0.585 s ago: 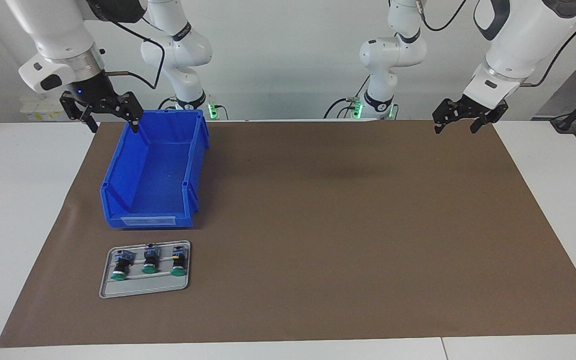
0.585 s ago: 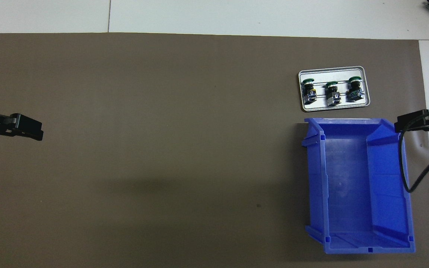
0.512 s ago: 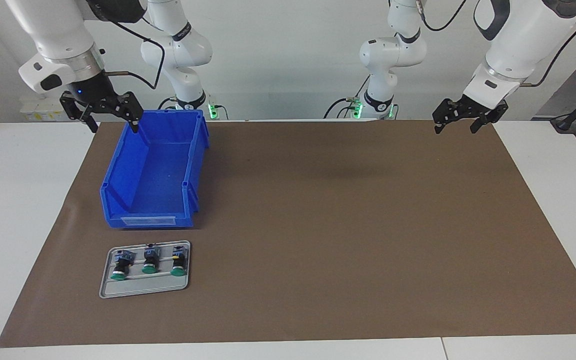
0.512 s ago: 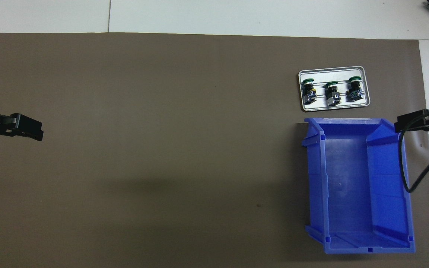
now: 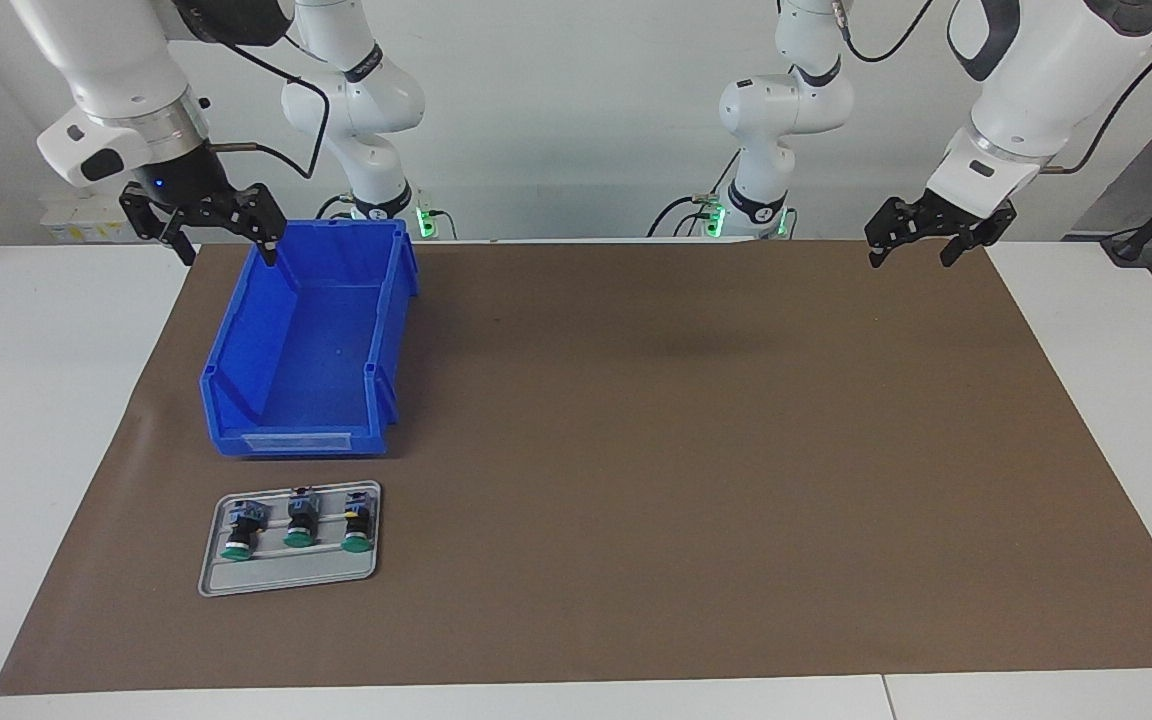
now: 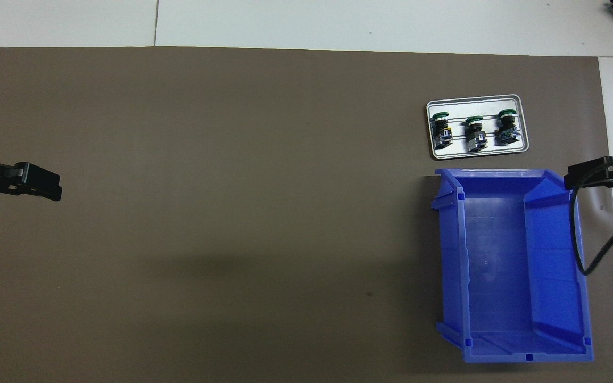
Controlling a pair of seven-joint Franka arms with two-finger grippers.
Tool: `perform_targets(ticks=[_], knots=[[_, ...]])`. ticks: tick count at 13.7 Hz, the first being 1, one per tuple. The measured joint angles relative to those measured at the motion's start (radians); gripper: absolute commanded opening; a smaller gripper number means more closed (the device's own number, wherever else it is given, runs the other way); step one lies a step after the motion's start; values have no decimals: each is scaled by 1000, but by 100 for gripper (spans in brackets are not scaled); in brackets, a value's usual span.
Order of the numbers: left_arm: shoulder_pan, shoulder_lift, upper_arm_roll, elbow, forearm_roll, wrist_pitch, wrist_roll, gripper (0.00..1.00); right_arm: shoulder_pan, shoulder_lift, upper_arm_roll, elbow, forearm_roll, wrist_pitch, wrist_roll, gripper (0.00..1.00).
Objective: Place and press button with both arms
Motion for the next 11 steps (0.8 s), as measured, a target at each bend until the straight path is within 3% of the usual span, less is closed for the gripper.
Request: perform_targets(ticks=[4,6,11], knots=[[0,0,0,0,0,0,0,100,-13,4,-3,3,-2,29,0,100],[0,0,0,0,0,0,0,100,-10,43,-2,4,-2,105,0,100],[0,0,0,0,0,0,0,100,-1,300,1,48,-1,363,0,100]])
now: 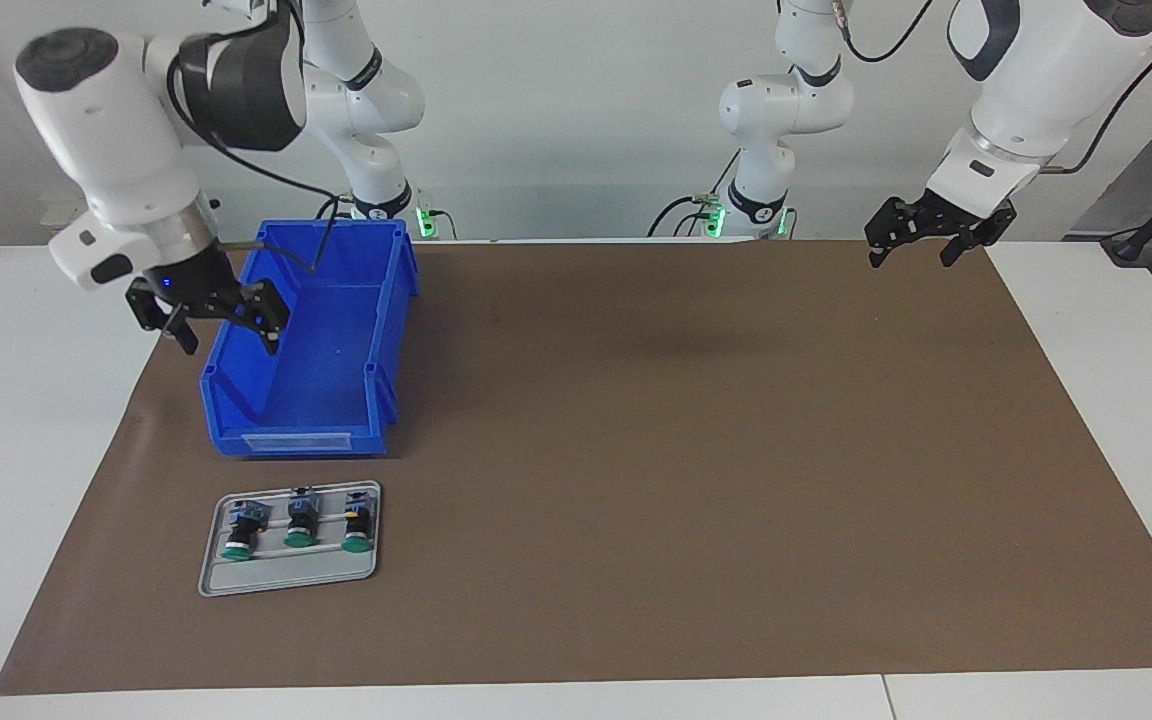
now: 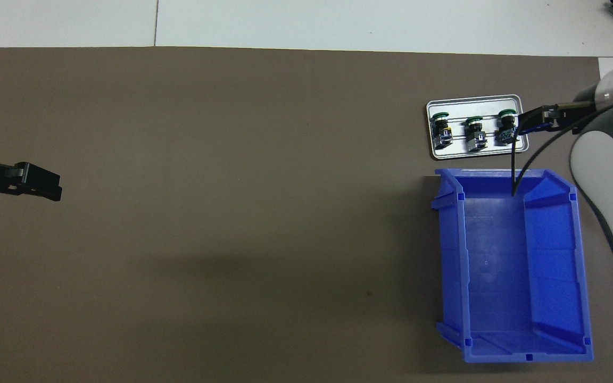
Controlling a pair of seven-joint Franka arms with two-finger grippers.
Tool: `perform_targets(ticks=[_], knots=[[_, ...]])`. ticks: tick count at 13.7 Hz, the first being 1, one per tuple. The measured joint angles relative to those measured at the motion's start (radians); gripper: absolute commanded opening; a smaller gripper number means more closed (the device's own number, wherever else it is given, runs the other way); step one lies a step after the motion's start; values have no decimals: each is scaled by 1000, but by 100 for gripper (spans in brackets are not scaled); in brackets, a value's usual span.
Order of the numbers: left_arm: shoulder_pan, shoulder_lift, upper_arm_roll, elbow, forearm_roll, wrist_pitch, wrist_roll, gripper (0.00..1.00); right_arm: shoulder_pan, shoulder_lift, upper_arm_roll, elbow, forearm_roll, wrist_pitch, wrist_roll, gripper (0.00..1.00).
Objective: Place and press button with both arms
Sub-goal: 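Reach the right gripper into the metal tray and grasp a green button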
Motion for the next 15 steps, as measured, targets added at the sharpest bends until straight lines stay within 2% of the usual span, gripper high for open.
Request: perform_targets(ticks=[3,5,10,12,15], knots=[[0,0,0,0,0,0,0,100,0,156,0,8,1,178,0,100],[0,0,0,0,0,0,0,100,1,213,0,-9,1,268,-1,100],[0,0,0,0,0,0,0,100,-8,245,0,-148,2,469,-9,100],[0,0,0,0,0,0,0,100,-9,261,0,-162,21,501,-9,99],[0,0,0,0,0,0,0,100,-8,278,1,-163,37,529,-10,94]])
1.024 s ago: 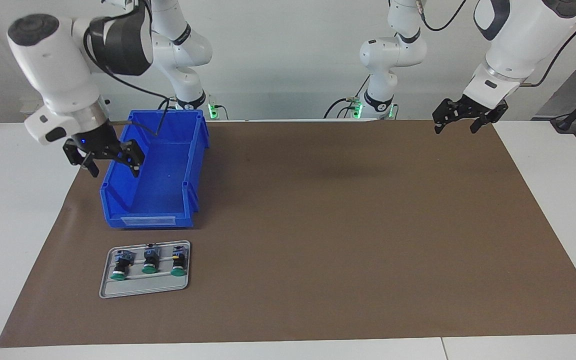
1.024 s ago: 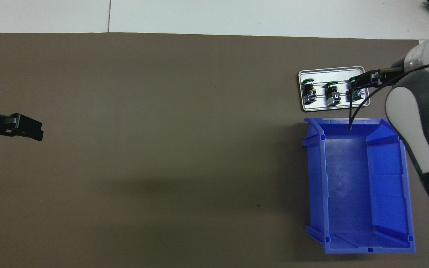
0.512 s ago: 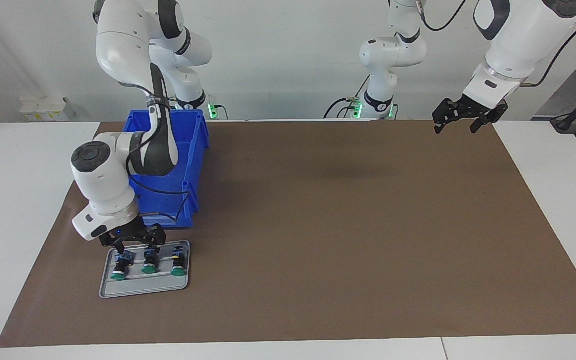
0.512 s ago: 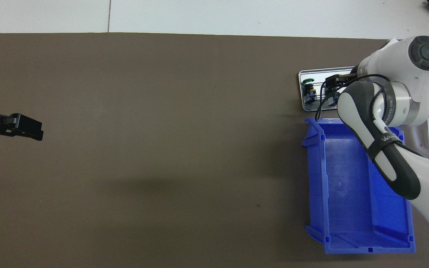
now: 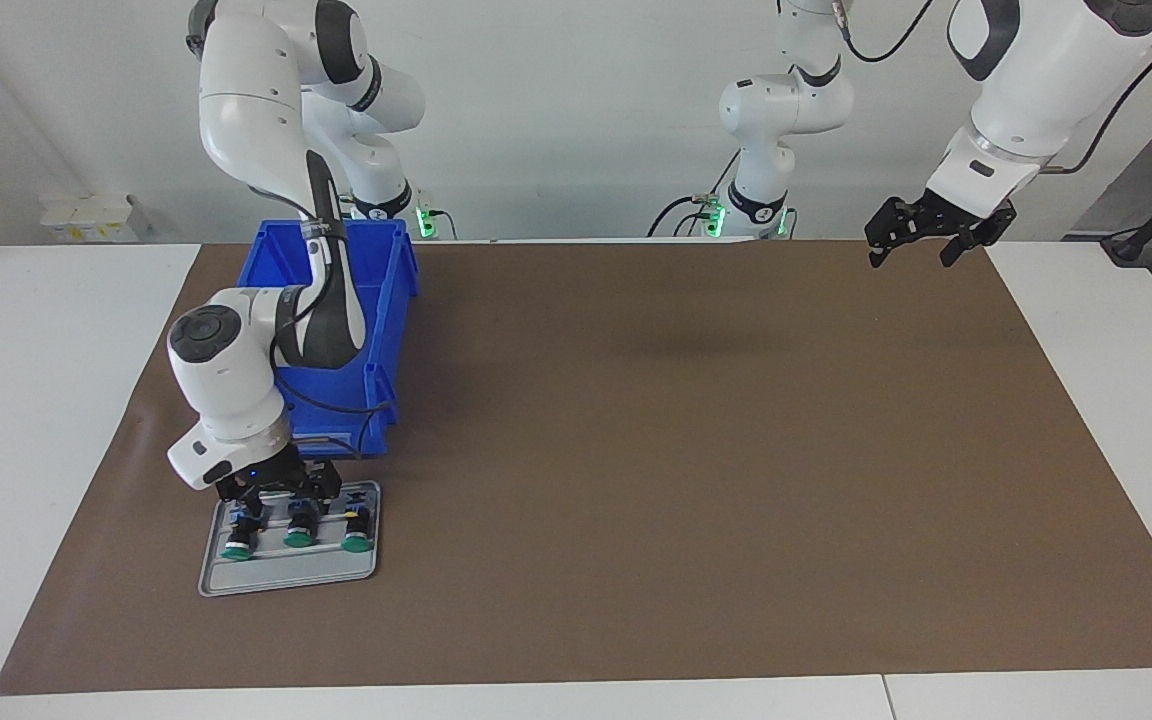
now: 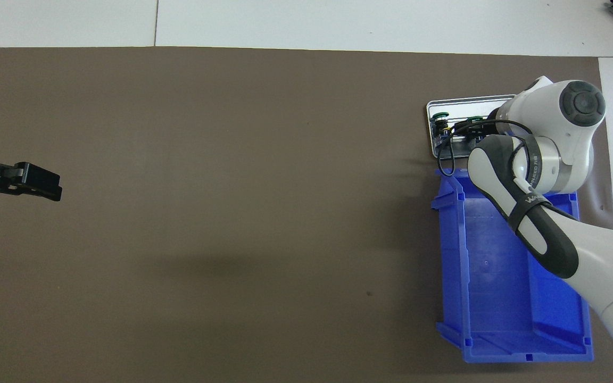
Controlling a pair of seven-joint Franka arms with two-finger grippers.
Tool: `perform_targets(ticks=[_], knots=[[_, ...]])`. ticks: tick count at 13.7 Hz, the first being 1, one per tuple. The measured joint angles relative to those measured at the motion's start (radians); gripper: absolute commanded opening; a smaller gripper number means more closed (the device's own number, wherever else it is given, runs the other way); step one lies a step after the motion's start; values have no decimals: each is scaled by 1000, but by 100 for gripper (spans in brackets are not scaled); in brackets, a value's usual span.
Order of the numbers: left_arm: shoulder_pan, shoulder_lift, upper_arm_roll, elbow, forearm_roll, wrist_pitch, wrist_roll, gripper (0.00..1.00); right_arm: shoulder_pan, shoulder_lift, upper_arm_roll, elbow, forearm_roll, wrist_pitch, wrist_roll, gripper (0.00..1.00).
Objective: Place and press button with both arms
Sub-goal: 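Reach the right gripper into the metal tray and grasp a green button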
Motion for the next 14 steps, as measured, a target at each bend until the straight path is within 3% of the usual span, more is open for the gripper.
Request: perform_targets(ticks=[2,3,4,10,14], knots=[[0,0,0,0,0,0,0,100,0,7,0,-1,0,10,-5,84],[0,0,0,0,0,0,0,100,0,10,0,-2,1,11,-17,55],[0,0,0,0,0,0,0,100,-1,12,0,-4,1,11,-26,1],[0,0,0,0,0,0,0,100,-2,12,0,9,3,2,-38,0],[0,0,0,0,0,0,0,100,4,11,0,175,12,-200,137,0]])
